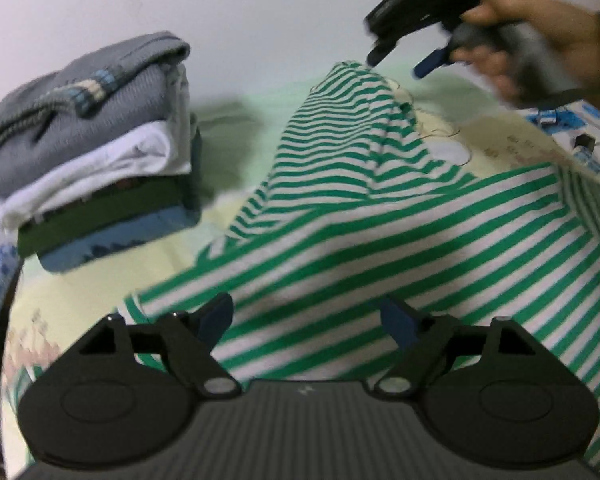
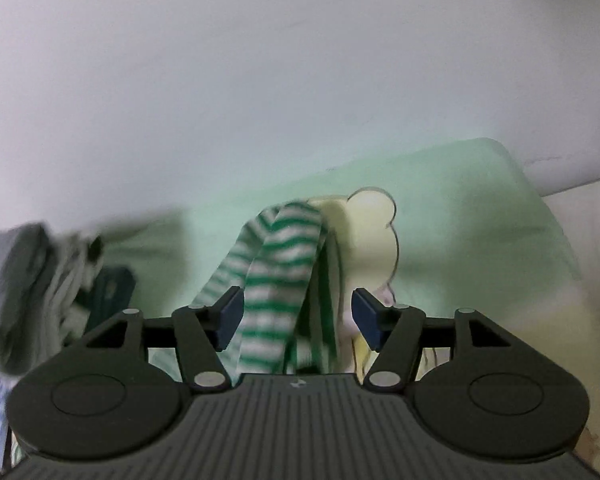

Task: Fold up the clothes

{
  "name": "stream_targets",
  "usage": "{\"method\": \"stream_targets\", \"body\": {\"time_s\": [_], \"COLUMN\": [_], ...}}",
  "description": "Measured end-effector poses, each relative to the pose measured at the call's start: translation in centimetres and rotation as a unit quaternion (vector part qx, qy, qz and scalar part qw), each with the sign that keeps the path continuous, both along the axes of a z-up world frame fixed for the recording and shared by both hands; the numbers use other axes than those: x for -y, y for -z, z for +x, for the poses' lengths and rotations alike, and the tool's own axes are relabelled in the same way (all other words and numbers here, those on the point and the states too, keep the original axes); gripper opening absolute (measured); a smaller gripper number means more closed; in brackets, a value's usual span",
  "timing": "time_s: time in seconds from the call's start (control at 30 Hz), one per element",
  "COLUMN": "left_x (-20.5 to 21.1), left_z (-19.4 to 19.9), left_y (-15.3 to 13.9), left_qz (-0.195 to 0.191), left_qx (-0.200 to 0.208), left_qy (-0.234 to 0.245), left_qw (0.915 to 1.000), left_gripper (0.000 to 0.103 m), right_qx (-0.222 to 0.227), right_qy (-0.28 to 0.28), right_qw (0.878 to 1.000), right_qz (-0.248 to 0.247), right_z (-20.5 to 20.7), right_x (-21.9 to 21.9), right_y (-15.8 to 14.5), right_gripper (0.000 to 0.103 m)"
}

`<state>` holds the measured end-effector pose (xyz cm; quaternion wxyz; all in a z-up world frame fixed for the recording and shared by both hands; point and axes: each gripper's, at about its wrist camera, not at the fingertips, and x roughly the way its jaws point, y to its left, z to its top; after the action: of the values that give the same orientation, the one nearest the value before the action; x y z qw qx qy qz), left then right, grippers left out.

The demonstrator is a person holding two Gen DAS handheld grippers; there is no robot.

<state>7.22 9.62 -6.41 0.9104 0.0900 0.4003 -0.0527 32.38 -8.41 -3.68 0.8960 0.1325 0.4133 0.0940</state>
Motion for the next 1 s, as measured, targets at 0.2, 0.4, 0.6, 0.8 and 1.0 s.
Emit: {"method": "stream_targets", "body": {"time_s": [0.2,0.4,0.6,0.8,1.0], "left_x": [1.8,2.2,1.5,-0.2,-2.6], "left_z": [-2.1,-4.1,-4.5,-5.1,-7.2], "left_y": [1.3,2.2,2.3,1.2,0.1], "left_qz": [0.024,0.020,0.008,-0.006,-0.012], "left_qx": [0.003,-0.006,-0.021,-0.014,-0.010], "left_qy": [-0.001,0.002,-0.002,-0.027,-0.050], "left_qw": [0.9997,0.9998,0.9998,0.9995,0.9986], "left_gripper": [0.090,0.094,0.096,0.096,0.097], "right_qx": [-0.005,0.015,0.078,0.131,0.134], "right_qy": [0.028,0.010,-0.031,-0.076,-0.148], "right_qw": [1.000,1.000,0.994,0.985,0.971], "right_qz": [0.008,0.019,0.067,0.087,0.134], "right_z": [2.5,3.0,0.8,-4.2,-12.6], "right_x": [-0.9,-1.4,-1.3,-0.4,1.5], "right_y": [2.5,2.7,-0.8,-4.9,-7.4], "right_gripper": [0.063,0.003,0.003,0.003,0.003]}}
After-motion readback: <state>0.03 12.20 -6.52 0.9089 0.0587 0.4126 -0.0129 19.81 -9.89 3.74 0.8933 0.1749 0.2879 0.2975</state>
